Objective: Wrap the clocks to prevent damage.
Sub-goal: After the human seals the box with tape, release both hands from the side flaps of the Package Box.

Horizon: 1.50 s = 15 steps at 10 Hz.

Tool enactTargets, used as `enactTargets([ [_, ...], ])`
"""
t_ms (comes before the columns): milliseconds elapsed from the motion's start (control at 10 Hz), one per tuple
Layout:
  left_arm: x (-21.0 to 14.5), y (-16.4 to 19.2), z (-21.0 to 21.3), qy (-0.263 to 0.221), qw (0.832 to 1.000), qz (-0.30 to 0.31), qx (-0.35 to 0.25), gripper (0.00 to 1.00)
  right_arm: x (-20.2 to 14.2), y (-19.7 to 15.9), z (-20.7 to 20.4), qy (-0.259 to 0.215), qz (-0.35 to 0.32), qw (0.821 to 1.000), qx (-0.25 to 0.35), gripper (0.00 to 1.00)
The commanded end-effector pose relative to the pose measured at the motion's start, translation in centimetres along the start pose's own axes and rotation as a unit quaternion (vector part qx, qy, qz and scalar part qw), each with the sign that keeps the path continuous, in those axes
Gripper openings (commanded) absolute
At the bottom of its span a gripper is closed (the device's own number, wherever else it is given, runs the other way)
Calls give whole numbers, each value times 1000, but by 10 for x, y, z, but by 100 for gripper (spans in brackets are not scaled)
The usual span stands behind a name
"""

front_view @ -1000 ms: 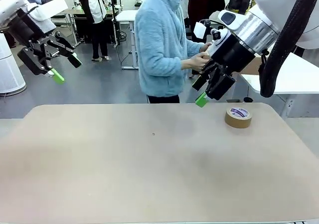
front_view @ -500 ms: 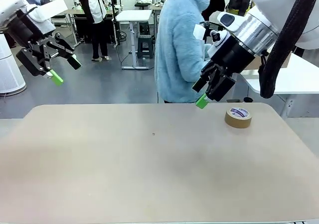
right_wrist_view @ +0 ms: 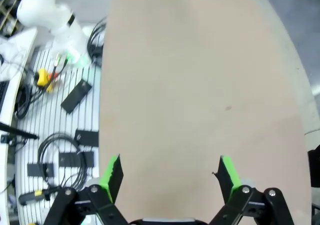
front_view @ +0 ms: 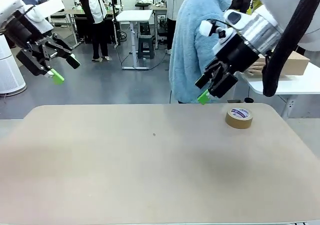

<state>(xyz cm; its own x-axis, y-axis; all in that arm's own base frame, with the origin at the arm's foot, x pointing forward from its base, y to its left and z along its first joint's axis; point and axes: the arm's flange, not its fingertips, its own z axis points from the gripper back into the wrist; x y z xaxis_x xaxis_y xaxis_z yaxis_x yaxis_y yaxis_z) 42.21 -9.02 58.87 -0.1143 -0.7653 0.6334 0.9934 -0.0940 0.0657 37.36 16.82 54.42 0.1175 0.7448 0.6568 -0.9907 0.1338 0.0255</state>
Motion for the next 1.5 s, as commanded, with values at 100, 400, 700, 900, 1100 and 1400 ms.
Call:
enactTargets([
  [100,-54,-33,-5,-63,992,77,76,100,-91,-6,25,-146,-42,986,-67,100],
  [400,-101,-44,11,-138,970,108,167,100,-136,3,48,-232,-41,968,-87,100],
  [700,-118,-41,34,-177,959,114,190,100,-144,10,57,-250,-38,962,-103,100],
  [900,-109,-37,31,-179,966,94,160,100,-138,14,60,-259,-23,961,-98,100],
  [1100,-118,-44,38,-168,958,128,192,100,-139,-4,72,-244,-44,964,-101,100],
  [1400,-118,-44,38,-168,958,128,192,100,-139,-4,72,-244,-44,964,-101,100],
])
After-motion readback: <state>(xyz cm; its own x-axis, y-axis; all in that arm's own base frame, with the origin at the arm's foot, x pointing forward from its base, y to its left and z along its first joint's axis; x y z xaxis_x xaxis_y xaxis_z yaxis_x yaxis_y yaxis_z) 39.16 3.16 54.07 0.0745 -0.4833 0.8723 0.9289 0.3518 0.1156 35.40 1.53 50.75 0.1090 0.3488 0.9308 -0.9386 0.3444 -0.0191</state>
